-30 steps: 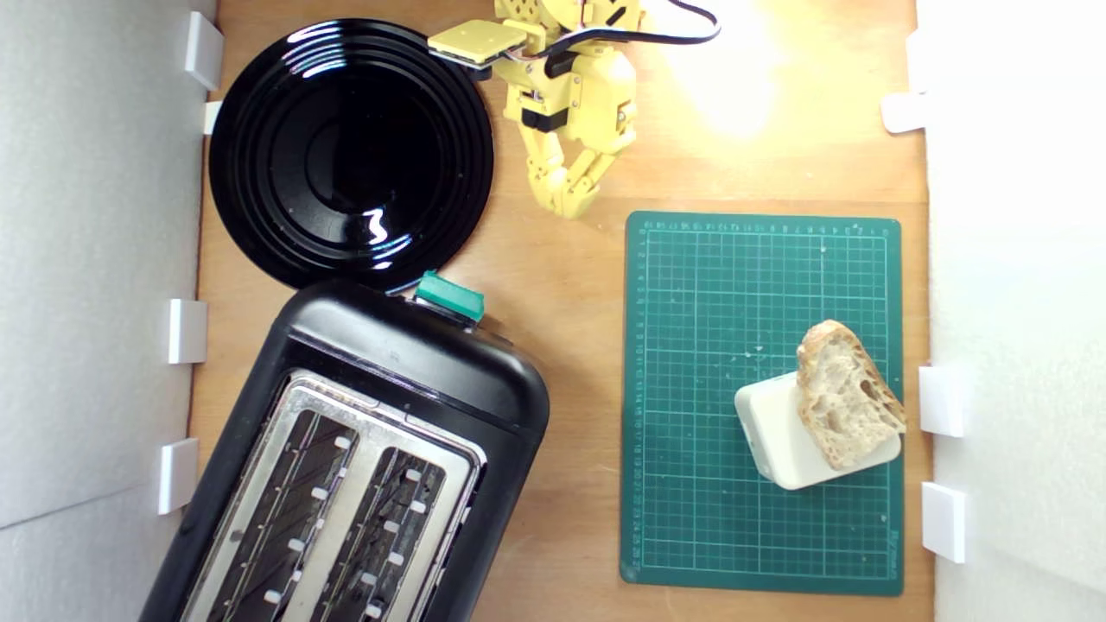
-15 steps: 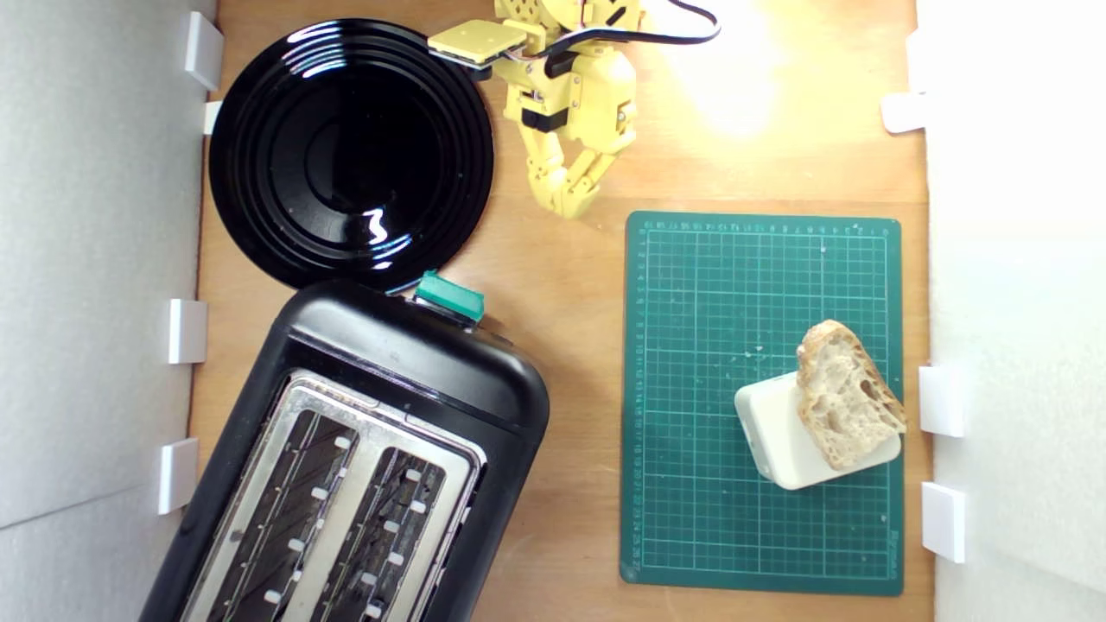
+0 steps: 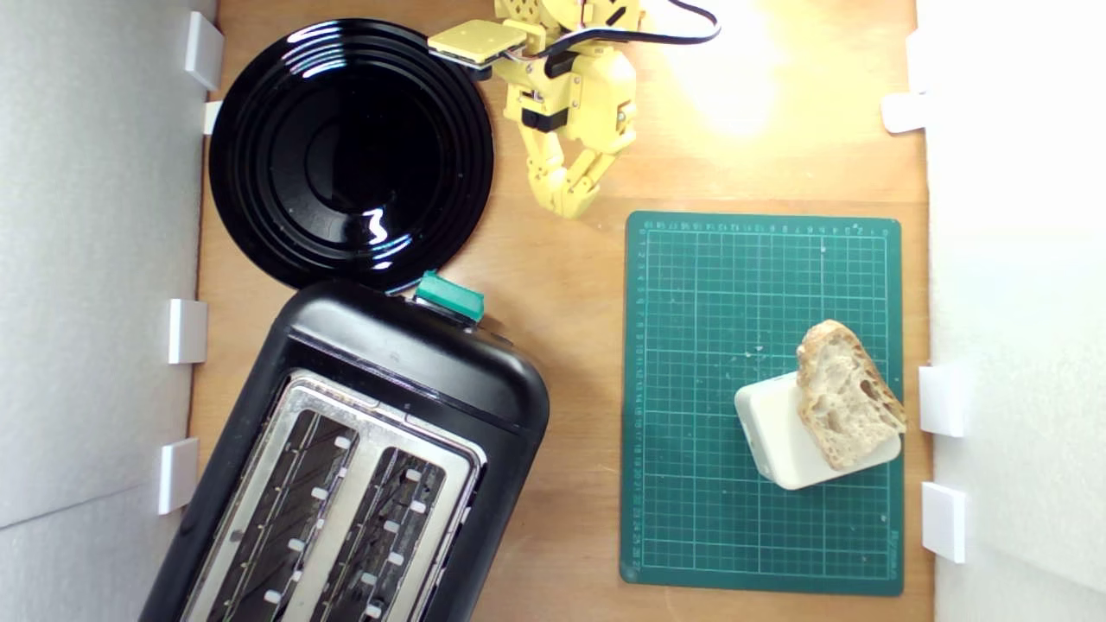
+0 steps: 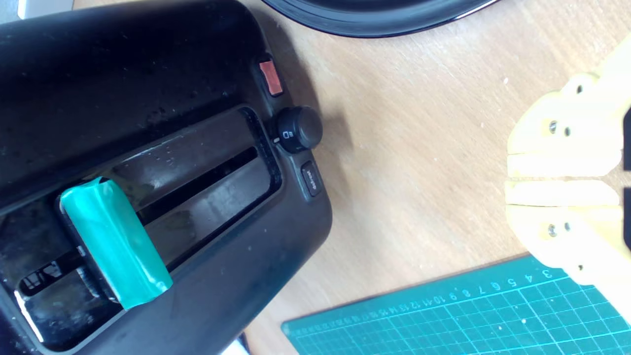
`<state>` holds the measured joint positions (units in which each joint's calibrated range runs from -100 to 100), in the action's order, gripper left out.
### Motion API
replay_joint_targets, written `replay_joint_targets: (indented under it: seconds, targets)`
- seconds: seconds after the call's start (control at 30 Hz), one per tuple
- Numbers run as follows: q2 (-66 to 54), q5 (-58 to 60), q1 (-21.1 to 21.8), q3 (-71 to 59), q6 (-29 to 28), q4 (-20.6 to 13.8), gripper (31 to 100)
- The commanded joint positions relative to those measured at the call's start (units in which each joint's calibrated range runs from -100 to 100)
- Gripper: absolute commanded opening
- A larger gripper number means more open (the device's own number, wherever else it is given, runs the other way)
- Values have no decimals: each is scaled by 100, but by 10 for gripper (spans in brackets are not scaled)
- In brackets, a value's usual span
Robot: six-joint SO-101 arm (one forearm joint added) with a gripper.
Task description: Pick bread and place in toaster
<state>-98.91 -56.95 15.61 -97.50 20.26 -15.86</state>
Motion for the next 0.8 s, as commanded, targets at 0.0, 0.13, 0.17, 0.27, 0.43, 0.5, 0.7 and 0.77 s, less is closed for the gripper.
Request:
replay_joint_targets:
  seconds: [0.0,0.13,0.17,0.27,0.43,0.5,0.7,0.77]
  targets:
    - [16,123,-54,-41,-14,18,416]
    - [16,123,-5,-41,-14,18,416]
    - [16,123,-5,-41,-14,18,416]
    - [16,123,3,-41,-14,18,421]
    - [16,132,3,-41,17,-37,415]
    - [16,132,3,-41,17,-1,419]
    - [365,157,3,104,12,-82,419]
    - [565,166,11,150,17,-82,421]
